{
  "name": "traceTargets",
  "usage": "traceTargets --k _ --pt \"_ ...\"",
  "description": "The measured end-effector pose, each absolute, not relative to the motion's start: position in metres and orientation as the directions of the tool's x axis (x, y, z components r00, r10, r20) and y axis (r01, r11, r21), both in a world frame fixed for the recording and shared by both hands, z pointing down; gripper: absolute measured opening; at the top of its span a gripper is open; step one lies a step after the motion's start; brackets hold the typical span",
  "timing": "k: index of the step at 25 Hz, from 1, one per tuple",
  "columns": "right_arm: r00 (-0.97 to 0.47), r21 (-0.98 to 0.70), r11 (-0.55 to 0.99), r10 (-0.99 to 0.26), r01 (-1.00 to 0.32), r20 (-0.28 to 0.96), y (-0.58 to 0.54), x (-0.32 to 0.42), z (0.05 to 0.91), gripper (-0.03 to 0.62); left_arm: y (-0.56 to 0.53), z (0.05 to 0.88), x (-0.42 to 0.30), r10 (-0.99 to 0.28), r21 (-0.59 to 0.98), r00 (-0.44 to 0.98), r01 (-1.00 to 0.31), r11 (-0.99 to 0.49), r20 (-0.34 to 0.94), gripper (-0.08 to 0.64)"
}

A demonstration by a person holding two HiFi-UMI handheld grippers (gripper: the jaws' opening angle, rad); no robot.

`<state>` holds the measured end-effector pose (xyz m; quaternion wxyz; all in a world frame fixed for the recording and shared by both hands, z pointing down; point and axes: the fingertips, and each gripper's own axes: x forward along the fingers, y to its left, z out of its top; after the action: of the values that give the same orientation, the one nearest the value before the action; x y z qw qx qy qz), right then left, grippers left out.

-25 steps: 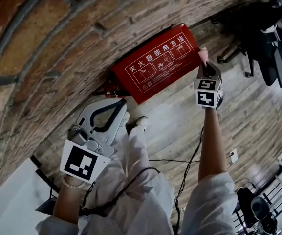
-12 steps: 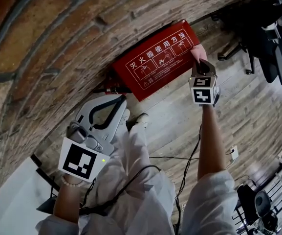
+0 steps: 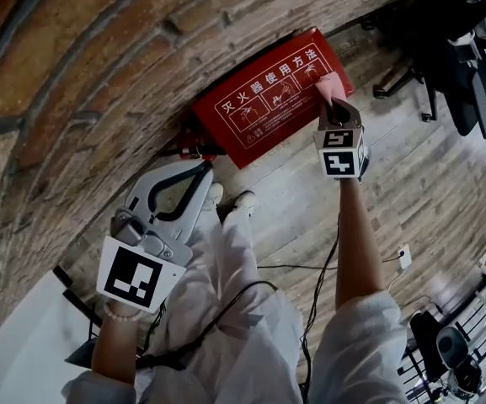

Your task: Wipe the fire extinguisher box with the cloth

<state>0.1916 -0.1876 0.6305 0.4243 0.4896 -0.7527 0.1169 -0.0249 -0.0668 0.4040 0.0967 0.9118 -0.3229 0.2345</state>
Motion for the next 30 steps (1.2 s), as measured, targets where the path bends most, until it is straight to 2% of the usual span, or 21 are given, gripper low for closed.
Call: traceTargets --k 30 --pt "-0.304 0.147 0.6 -0.583 -0.786 0.754 -0.128 0.114 0.634 0.028 -0.051 0.403 -0.037 -0.528 0.039 0.698 -0.62 -0.784 0.484 -0.002"
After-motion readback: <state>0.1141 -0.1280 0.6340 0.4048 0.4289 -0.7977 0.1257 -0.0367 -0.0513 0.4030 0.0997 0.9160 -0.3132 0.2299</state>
